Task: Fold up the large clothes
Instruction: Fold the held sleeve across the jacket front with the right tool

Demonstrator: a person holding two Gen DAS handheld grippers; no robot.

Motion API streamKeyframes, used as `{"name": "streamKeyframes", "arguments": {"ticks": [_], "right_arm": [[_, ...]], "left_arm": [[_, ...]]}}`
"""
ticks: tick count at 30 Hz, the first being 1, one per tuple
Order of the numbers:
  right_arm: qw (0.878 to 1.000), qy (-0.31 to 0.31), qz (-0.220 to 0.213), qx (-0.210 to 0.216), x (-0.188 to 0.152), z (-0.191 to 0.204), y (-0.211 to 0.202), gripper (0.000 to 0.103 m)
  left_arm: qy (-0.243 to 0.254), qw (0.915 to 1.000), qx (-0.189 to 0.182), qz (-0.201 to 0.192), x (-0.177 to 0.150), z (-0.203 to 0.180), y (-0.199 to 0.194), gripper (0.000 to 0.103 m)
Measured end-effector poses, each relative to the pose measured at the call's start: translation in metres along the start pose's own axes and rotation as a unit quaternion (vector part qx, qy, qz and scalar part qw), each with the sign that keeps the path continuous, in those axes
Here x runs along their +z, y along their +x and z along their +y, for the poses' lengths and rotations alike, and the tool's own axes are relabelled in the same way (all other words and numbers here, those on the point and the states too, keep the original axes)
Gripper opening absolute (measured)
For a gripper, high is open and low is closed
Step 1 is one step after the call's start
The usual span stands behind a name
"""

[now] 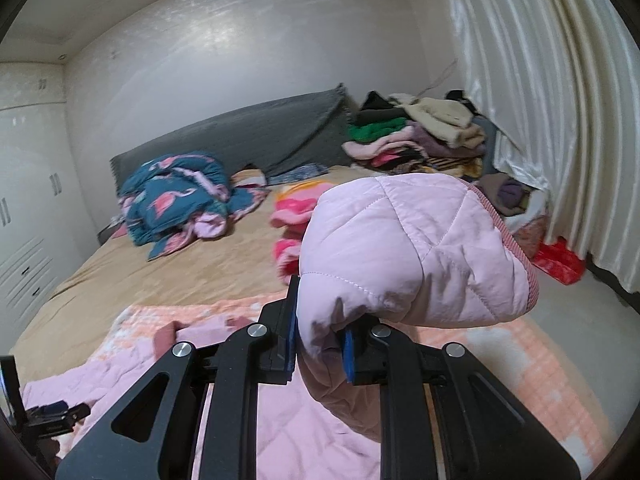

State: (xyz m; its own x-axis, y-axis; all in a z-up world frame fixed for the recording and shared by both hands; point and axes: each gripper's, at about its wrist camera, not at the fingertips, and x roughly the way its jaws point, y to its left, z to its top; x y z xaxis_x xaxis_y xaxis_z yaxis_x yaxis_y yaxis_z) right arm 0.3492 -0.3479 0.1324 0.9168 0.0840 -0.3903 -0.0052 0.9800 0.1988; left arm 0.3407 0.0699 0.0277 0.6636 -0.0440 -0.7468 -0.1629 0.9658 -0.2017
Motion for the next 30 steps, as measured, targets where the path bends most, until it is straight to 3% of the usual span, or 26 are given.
{"name": "streamKeyframes", "arguments": {"ticks": [14, 25, 30], "right_arm": [[0.996, -0.070, 0.033, 0.052, -0.044, 0.100, 0.050, 0.016], [0.986, -0.104, 0.095, 0.093, -0.122, 0.167, 0.099, 0.017], [0.980, -0.081, 0.142, 0.113, -0.163, 0.181, 0.119, 0.018]], "left_arm": [[-0.037, 0.9991, -0.001, 0.018, -0.010, 0.035, 0.002, 0.094], [-0.073, 0.9971, -0.002, 0.024, -0.021, 0.060, 0.014, 0.094], [-0.079, 0.9960, -0.011, 0.042, -0.025, 0.063, 0.026, 0.094]]}}
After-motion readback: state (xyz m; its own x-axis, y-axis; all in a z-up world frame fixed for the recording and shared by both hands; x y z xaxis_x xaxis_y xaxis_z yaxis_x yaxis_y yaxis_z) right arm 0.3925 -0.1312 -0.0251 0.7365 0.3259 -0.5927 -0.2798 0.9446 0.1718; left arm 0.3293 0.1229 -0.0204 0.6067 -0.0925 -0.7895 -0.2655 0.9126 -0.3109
